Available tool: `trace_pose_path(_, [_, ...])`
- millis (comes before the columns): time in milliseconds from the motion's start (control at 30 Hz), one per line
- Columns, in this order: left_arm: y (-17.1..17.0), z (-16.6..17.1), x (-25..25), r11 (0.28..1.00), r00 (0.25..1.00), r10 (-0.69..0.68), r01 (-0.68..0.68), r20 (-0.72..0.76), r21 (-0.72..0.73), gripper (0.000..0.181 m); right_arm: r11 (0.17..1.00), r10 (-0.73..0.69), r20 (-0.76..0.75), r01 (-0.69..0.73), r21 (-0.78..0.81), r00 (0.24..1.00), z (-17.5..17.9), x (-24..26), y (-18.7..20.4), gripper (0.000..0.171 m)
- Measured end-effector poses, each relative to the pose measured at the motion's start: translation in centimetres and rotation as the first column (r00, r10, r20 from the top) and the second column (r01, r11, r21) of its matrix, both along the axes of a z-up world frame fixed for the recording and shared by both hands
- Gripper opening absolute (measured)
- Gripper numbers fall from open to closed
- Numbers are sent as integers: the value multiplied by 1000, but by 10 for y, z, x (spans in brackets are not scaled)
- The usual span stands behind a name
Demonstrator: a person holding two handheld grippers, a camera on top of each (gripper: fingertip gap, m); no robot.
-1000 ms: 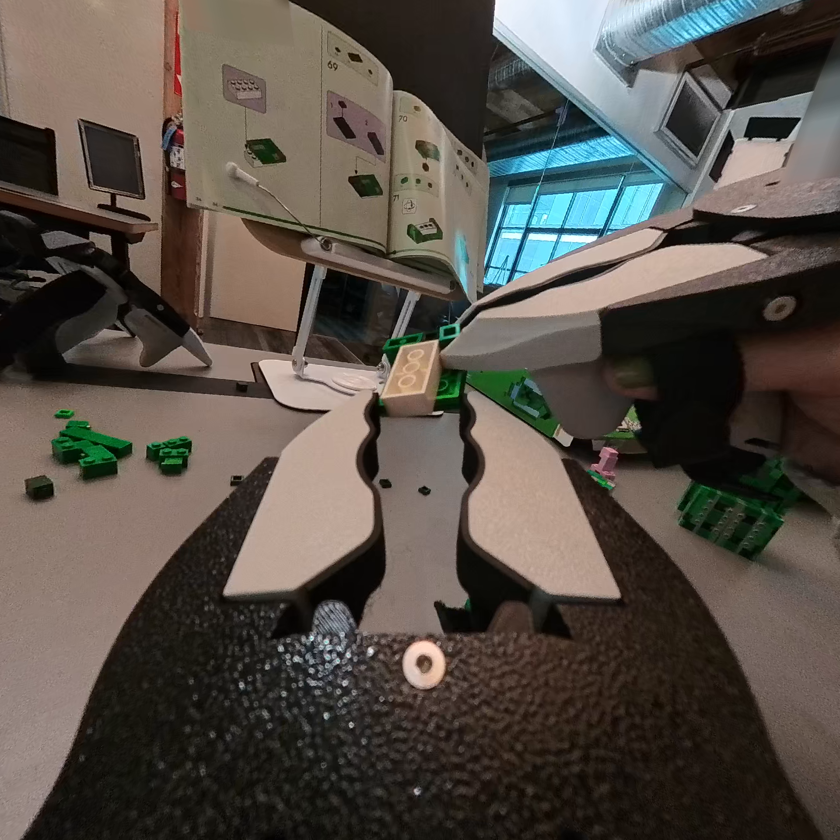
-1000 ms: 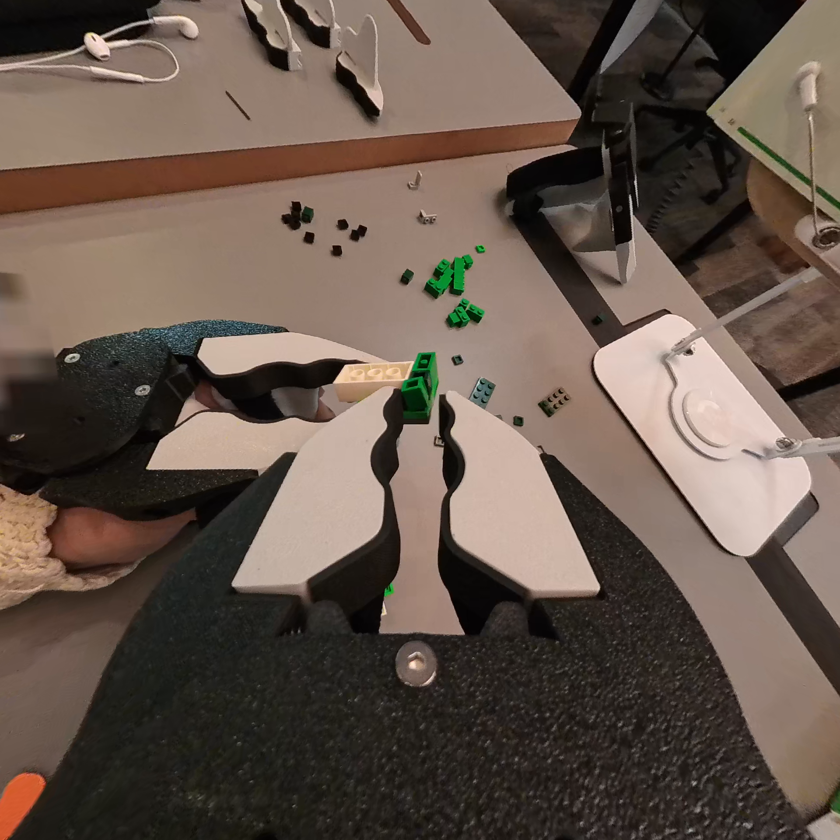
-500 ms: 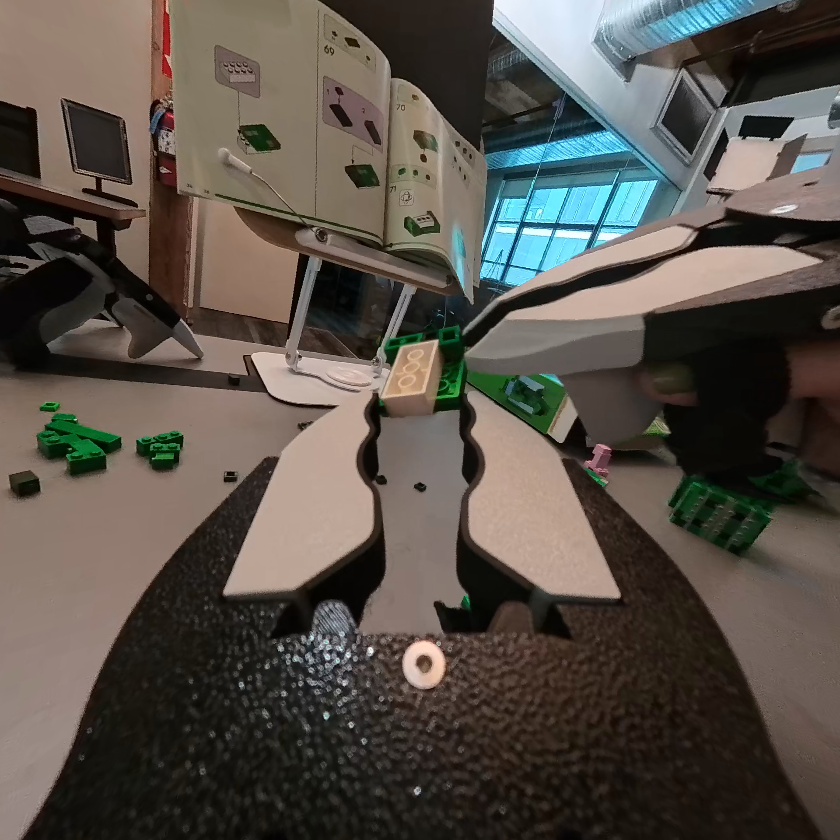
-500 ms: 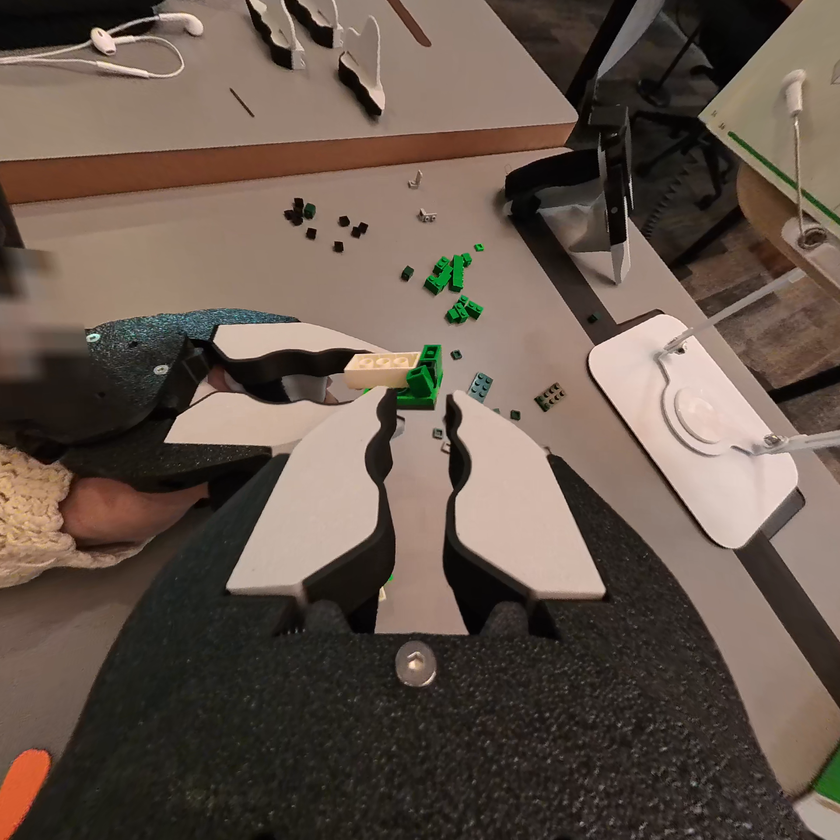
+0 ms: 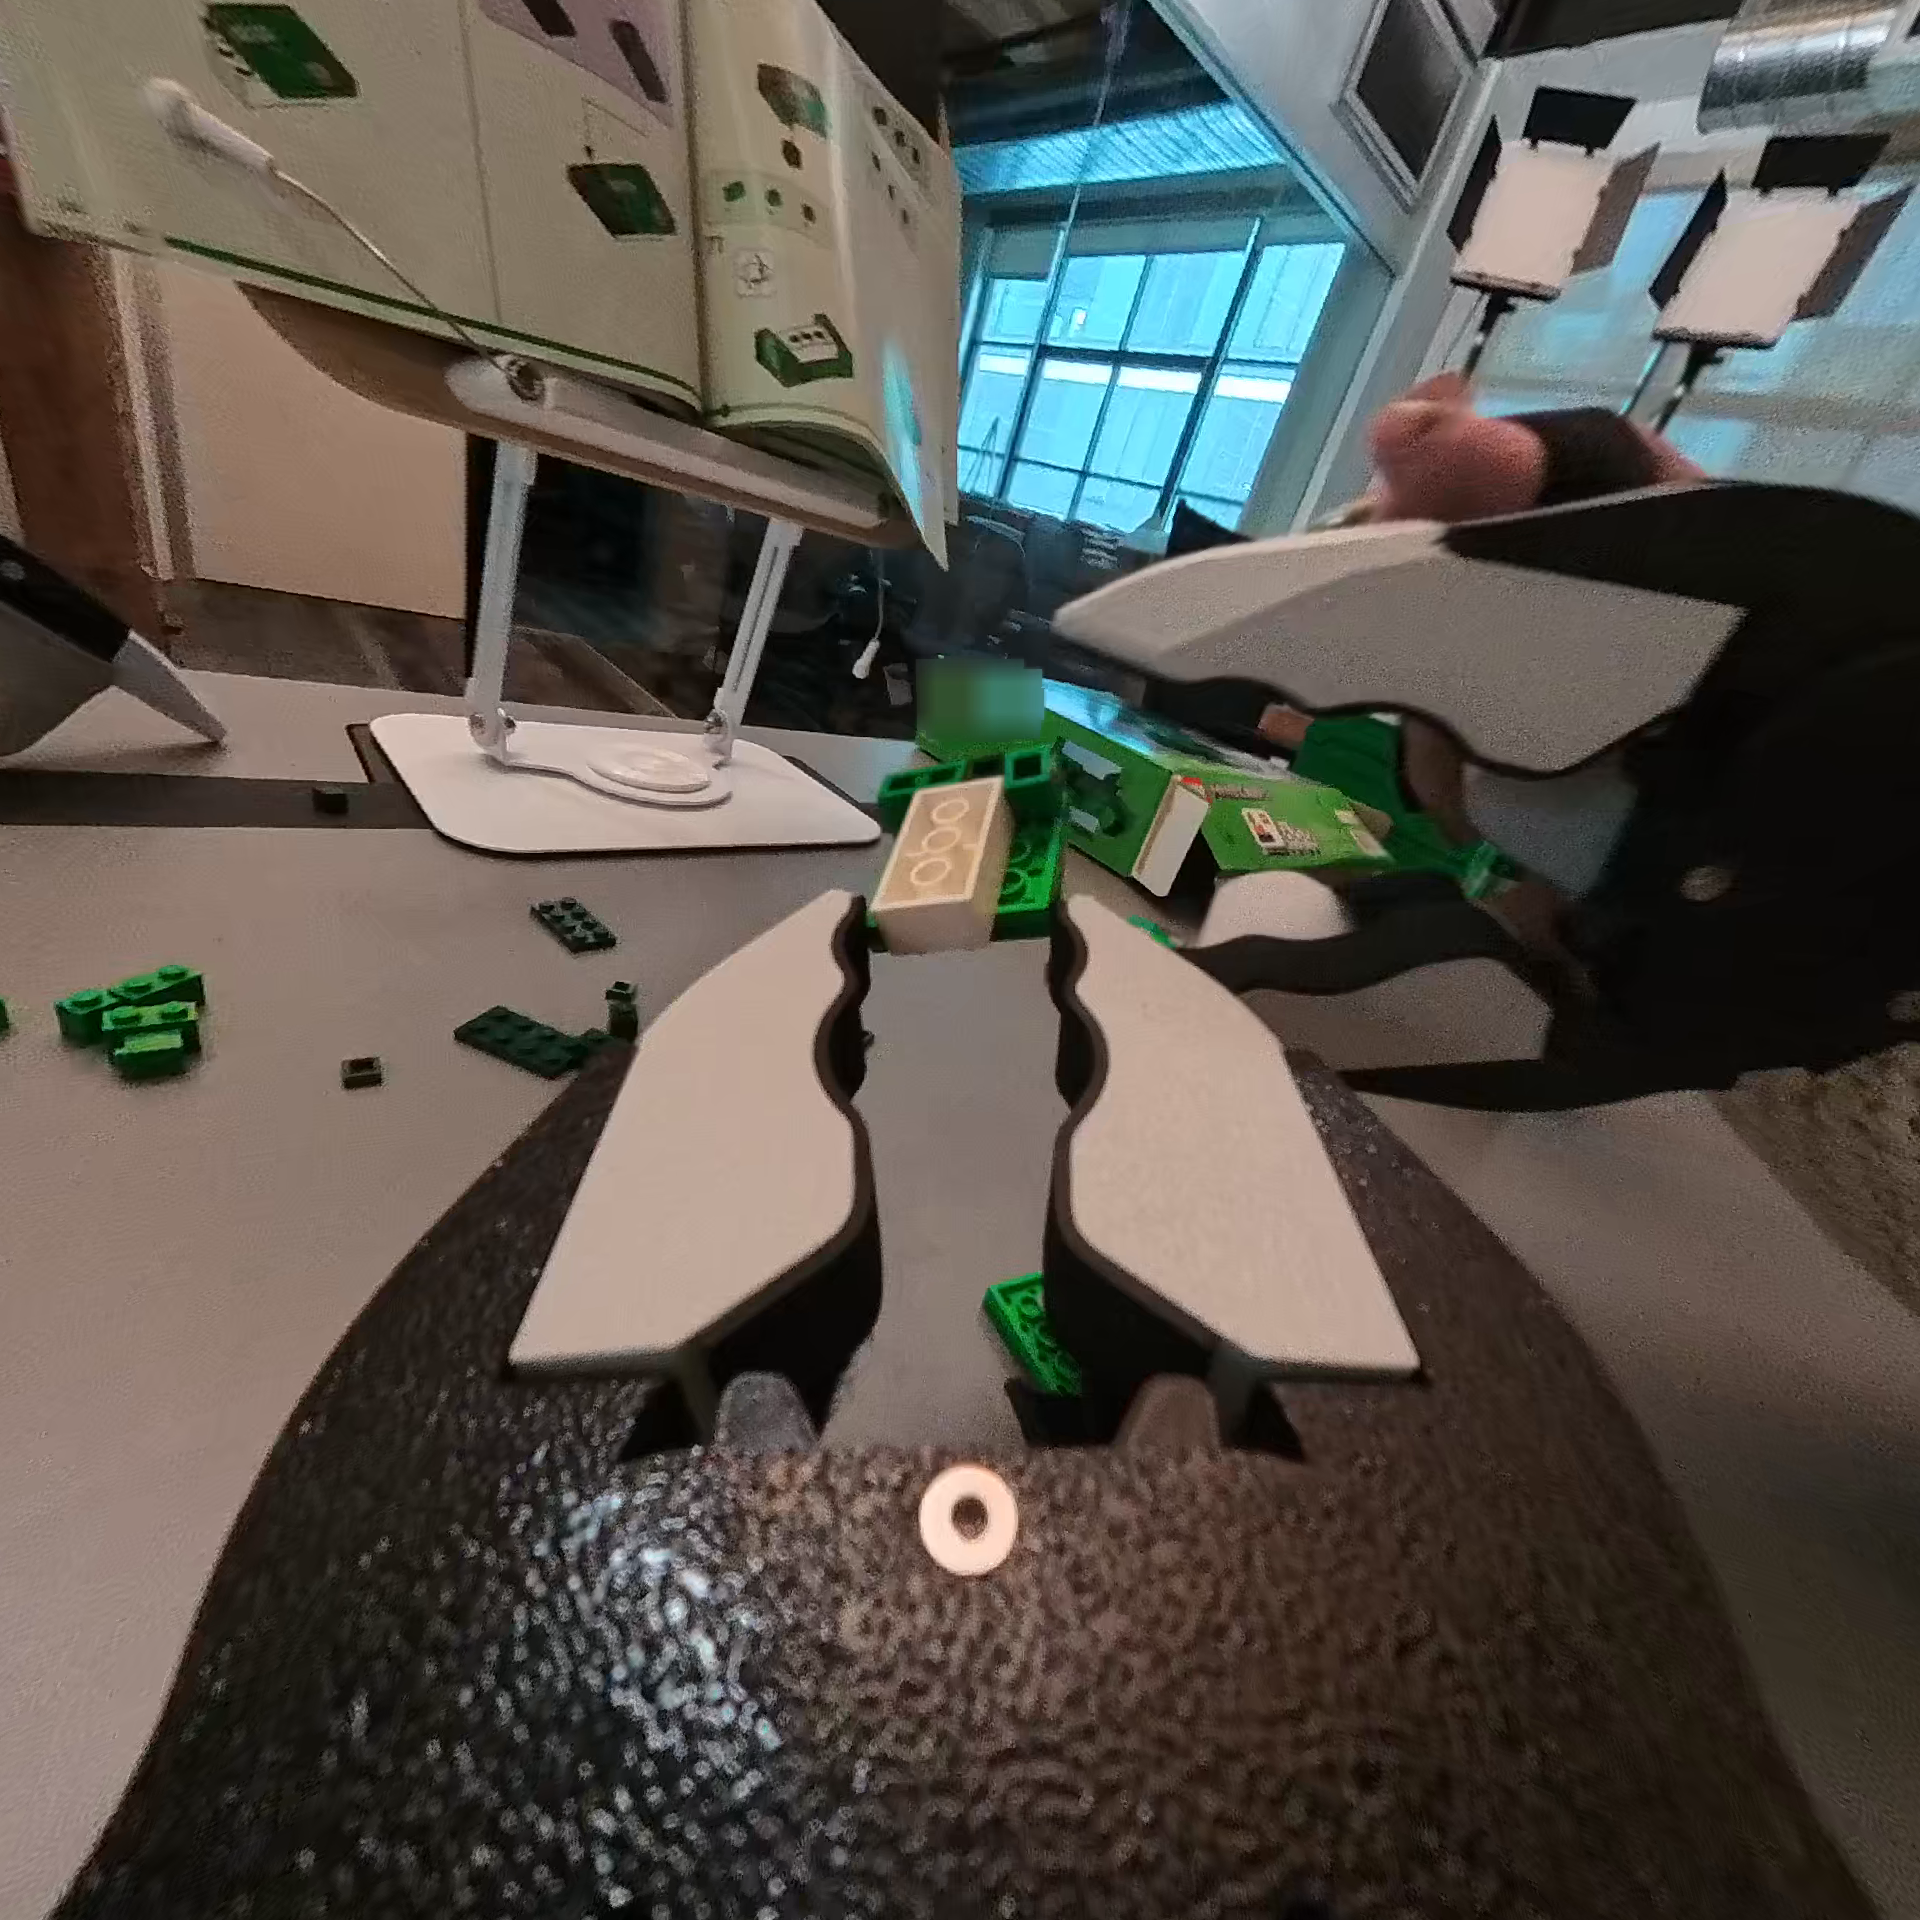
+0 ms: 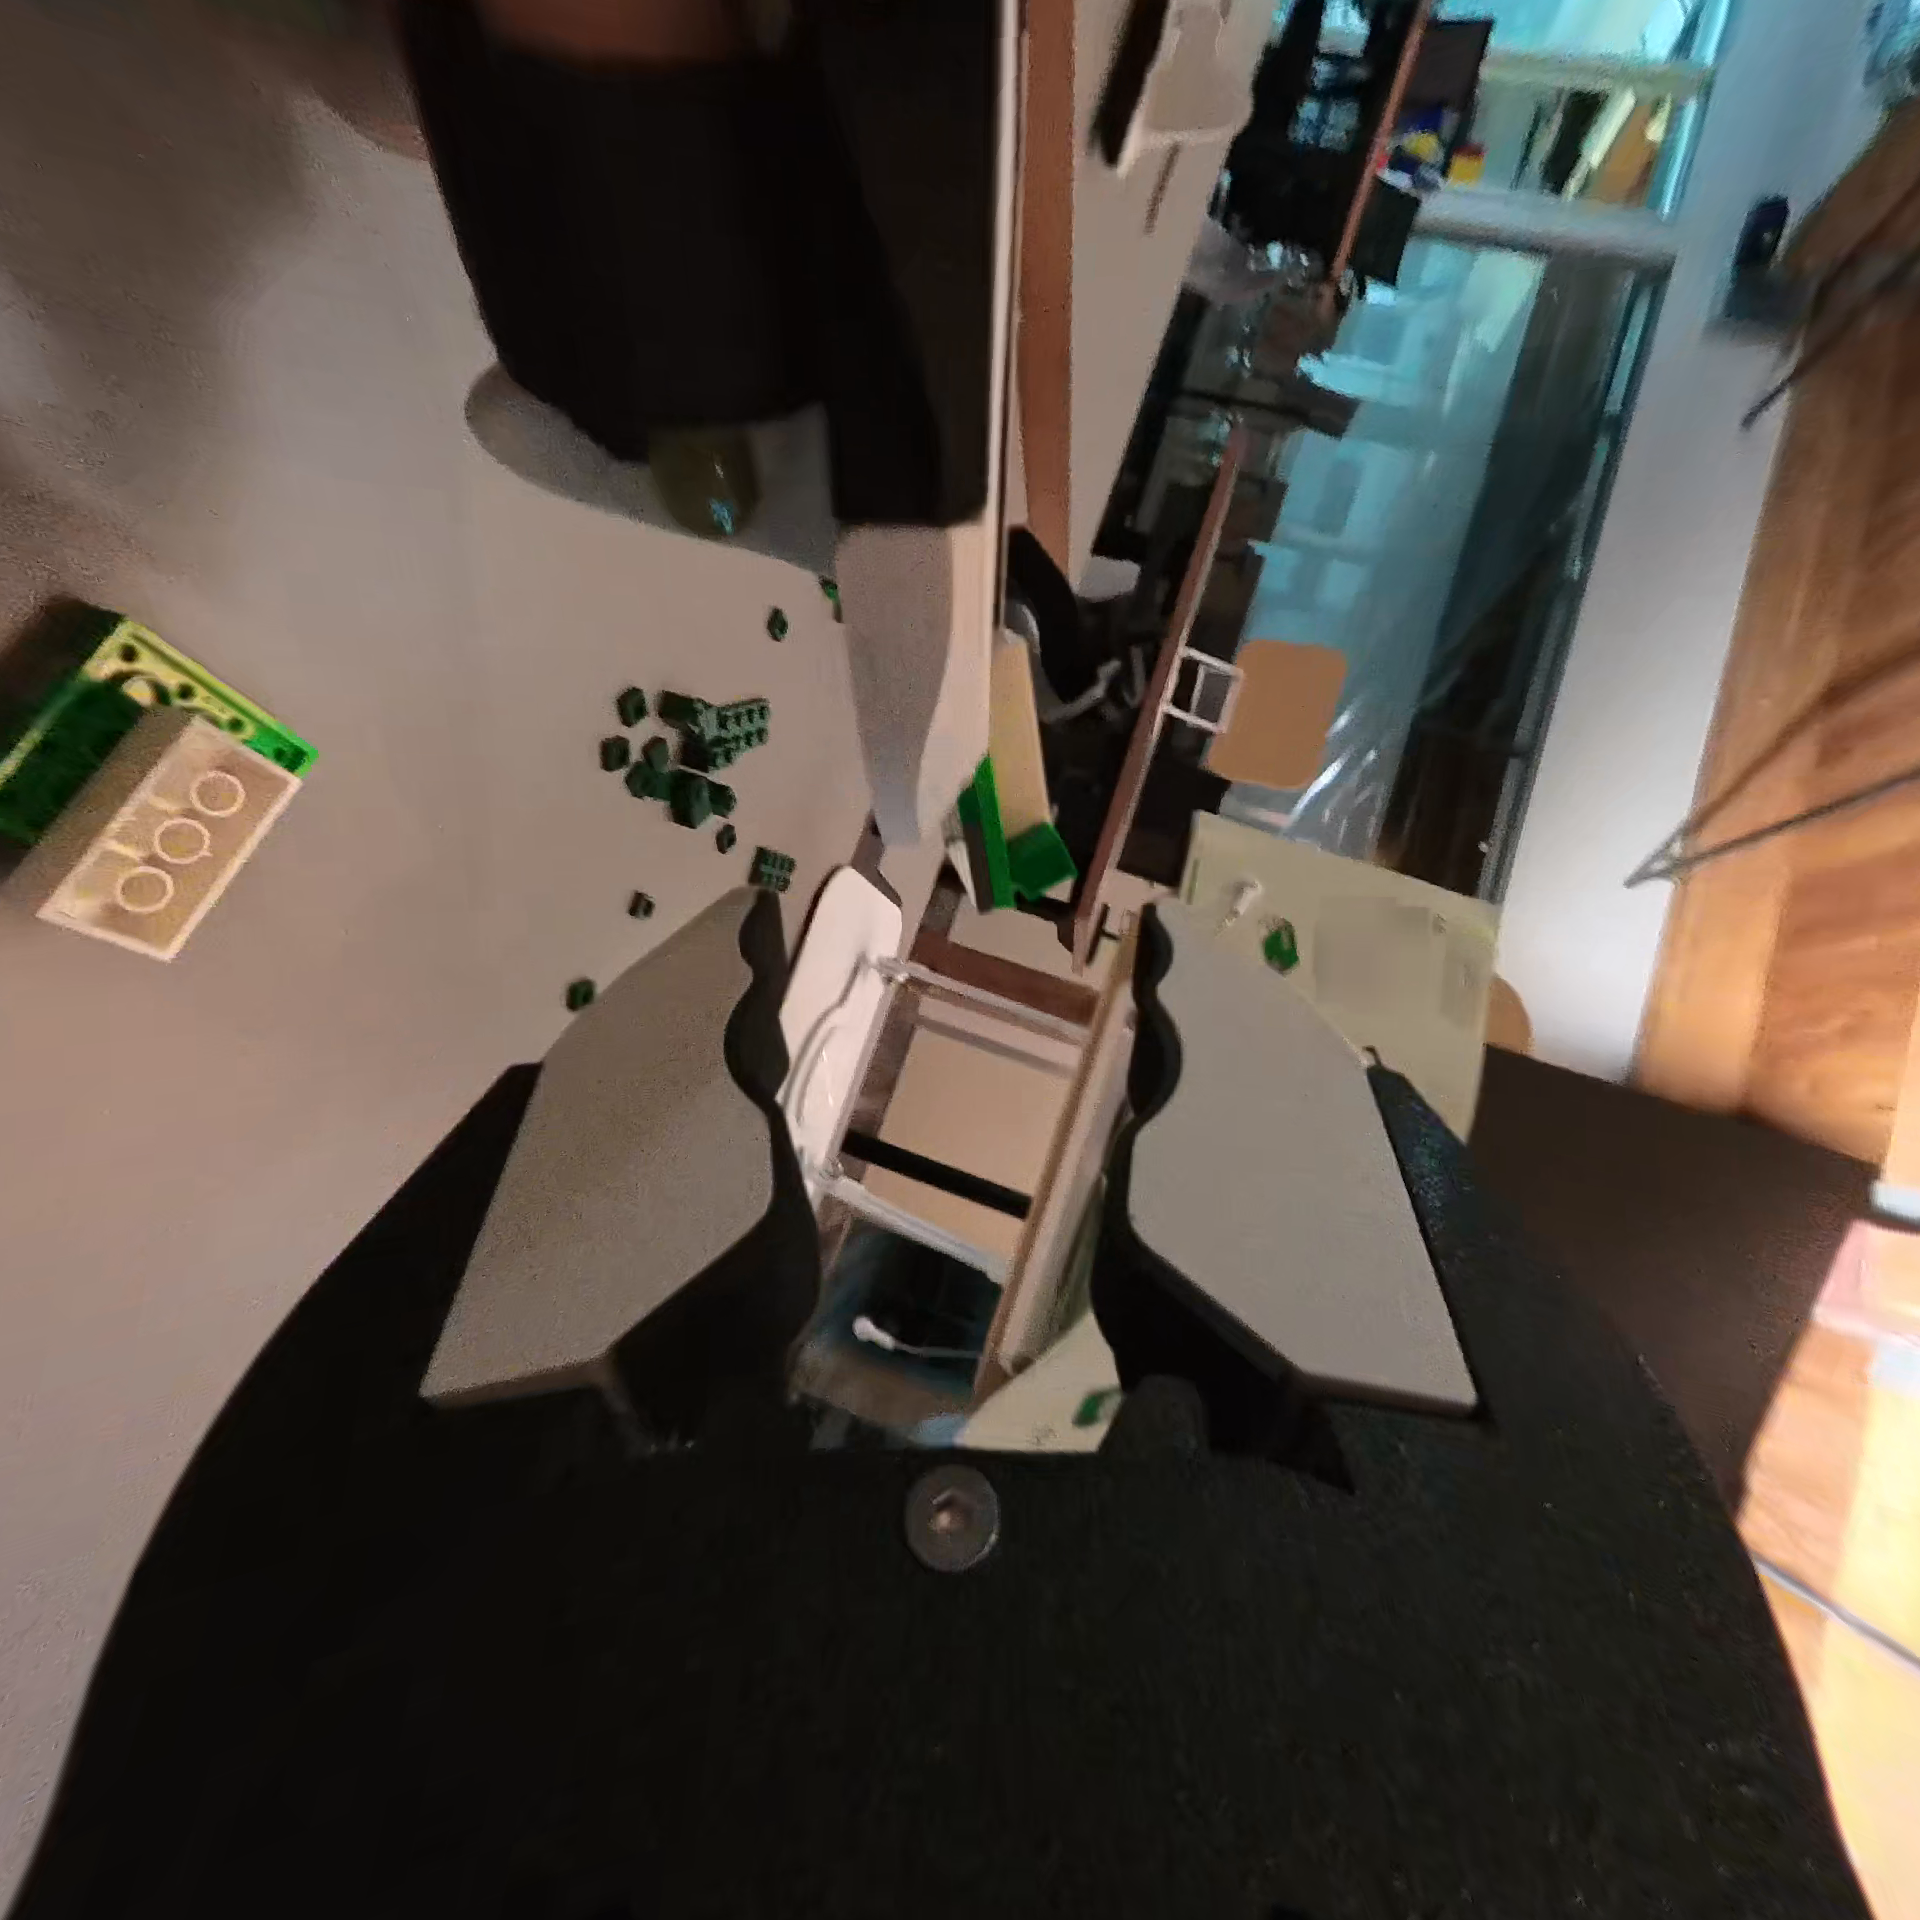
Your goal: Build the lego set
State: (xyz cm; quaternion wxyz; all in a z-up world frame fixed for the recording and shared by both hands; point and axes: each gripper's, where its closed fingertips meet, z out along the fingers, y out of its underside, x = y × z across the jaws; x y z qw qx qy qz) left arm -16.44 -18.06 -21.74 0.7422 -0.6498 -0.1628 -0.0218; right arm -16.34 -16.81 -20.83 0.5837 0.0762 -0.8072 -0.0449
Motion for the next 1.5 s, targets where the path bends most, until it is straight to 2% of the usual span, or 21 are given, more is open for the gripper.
trace_pose_path(100, [2, -1, 4, 1000, 1000, -15, 14, -22, -22, 33, 999, 38, 8, -38, -36, 999, 0, -9, -2, 57])
trace_pose_path(300, [3, -2, 3, 1000, 1000, -18, 17, -13, -26, 33, 994, 91, 13, -92, 65, 996, 0, -13, -5, 40])
trace_pose_path(433, [3, -3, 3, 999, 1000, -17, 17, -8, -31, 33, 993, 86, -11, -85, 76, 996, -2, -12, -4, 35])
trace_pose_path(533, [3, -3, 3, 999, 1000, -21, 20, -7, -34, 33, 992, 91, -32, -88, 96, 995, -2, -12, -4, 25])
trace_pose_path(1000, [3, -2, 4, 999, 1000, -26, 26, -8, -27, 33, 994, -12, 12, 13, -105, 1000, 0, -9, 1, 21])
trace_pose_path(1167, [3, -2, 4, 999, 1000, -22, 22, -8, -25, 33, 993, -11, 1, 11, -116, 1000, 1, -10, 0, 20])
trace_pose_path(1333, [4, -3, 5, 999, 1000, -18, 18, -18, -40, 33, 999, 31, -41, -30, 12, 999, 5, -9, 0, 20])
trace_pose_path(1433, [5, -4, 5, 998, 1000, -17, 15, -24, -53, 34, 986, 77, -93, -62, 157, 993, 8, -8, -1, 20])
trace_pose_path(1500, [6, -5, 5, 998, 1000, -21, 19, -19, -58, 33, 982, 82, -91, -64, 180, 992, 8, -8, -1, 19])
